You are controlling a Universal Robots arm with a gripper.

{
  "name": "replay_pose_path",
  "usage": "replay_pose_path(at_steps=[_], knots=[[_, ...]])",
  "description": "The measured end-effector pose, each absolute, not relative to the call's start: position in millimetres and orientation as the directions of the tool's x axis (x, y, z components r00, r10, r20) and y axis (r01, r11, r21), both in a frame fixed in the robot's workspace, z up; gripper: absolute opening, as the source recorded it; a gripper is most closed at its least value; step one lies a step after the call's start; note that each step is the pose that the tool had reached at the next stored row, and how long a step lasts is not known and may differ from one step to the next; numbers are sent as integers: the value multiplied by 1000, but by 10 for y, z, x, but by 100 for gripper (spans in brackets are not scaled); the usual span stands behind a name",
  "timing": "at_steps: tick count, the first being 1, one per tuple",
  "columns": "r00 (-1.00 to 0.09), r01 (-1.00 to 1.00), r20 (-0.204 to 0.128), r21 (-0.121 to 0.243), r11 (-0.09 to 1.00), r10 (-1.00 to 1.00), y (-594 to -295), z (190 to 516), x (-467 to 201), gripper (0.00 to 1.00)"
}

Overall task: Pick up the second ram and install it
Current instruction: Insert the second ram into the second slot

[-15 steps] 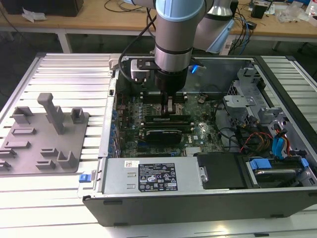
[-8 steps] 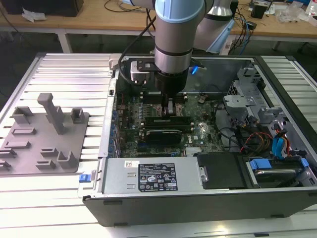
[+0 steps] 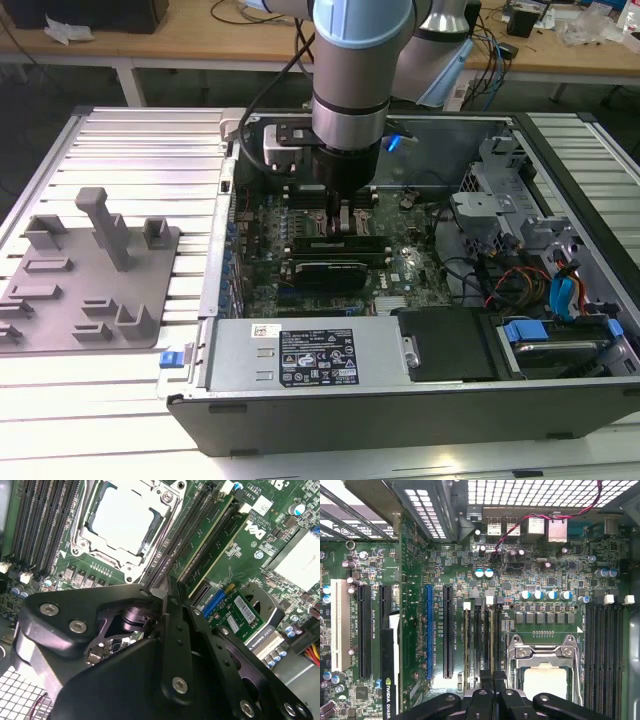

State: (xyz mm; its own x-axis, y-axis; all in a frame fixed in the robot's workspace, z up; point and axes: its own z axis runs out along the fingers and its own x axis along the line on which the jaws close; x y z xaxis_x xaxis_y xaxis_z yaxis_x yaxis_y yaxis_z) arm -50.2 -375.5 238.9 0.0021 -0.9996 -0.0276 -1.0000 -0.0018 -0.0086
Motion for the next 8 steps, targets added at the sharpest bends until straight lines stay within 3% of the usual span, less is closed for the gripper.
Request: replay_pose_path(at_steps=[8], knots=[[2,-1000,-28,-9,-2,-1000,-3758,2380,-505,9]])
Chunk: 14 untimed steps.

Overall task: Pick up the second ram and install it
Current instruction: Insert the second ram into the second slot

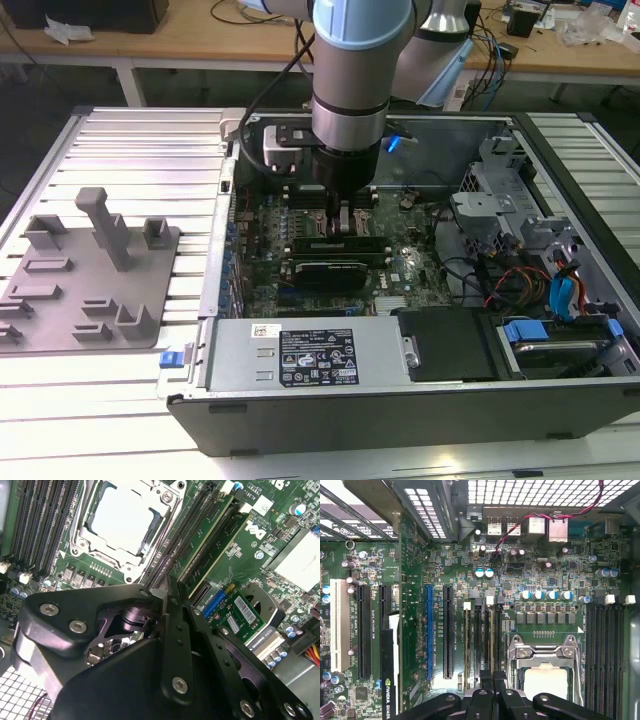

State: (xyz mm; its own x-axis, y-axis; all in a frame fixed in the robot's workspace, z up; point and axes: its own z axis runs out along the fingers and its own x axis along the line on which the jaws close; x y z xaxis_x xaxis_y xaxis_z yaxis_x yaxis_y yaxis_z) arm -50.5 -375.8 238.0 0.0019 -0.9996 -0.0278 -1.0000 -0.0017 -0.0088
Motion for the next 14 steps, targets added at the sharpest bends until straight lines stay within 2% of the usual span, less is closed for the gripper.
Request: replay_pose_path(at_steps=[14], knots=[[2,-1000,-29,-14,-1,-1000,-3768,2352,-519,9]])
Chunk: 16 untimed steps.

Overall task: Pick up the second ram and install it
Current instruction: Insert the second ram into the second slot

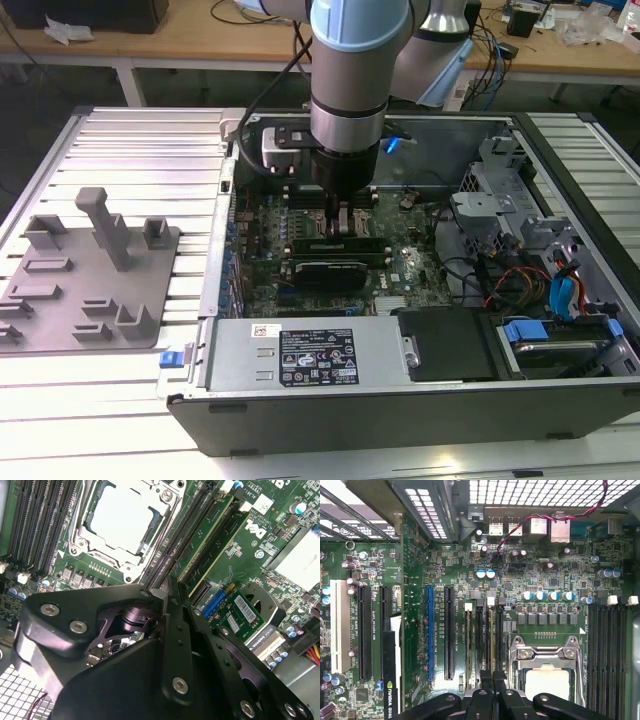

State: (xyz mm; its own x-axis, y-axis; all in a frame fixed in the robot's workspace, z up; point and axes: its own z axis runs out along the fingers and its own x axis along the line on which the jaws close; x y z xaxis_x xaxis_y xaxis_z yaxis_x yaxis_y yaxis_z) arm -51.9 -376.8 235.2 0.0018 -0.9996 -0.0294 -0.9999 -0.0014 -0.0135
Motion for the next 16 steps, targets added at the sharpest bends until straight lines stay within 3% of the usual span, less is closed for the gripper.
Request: replay_pose_path(at_steps=[16], knots=[[-2,-1000,-31,-17,2,-1000,-3769,2387,-531,9]])
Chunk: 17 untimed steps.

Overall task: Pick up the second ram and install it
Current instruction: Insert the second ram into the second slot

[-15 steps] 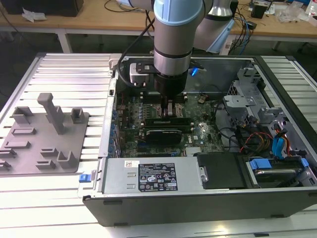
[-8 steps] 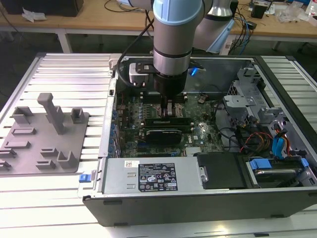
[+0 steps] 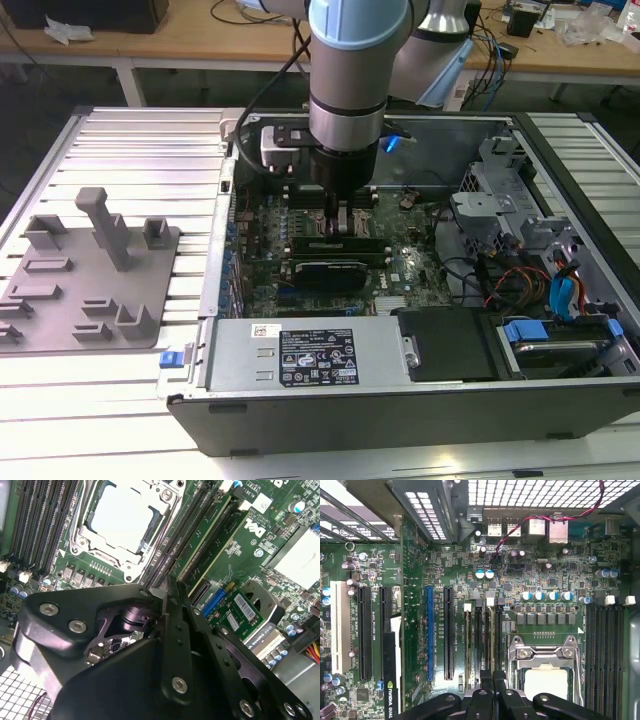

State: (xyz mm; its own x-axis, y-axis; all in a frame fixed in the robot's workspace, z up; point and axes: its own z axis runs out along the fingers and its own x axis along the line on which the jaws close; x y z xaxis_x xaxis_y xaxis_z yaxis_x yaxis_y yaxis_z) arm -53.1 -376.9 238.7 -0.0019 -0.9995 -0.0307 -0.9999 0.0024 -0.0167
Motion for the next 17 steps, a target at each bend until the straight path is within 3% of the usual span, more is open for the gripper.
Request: replay_pose_path(at_steps=[6,17], knots=[[-1,-999,-31,-46,2,-1000,-3770,2360,-540,9],[-1,-999,-31,-47,2,-1000,-3769,2480,-545,9]])
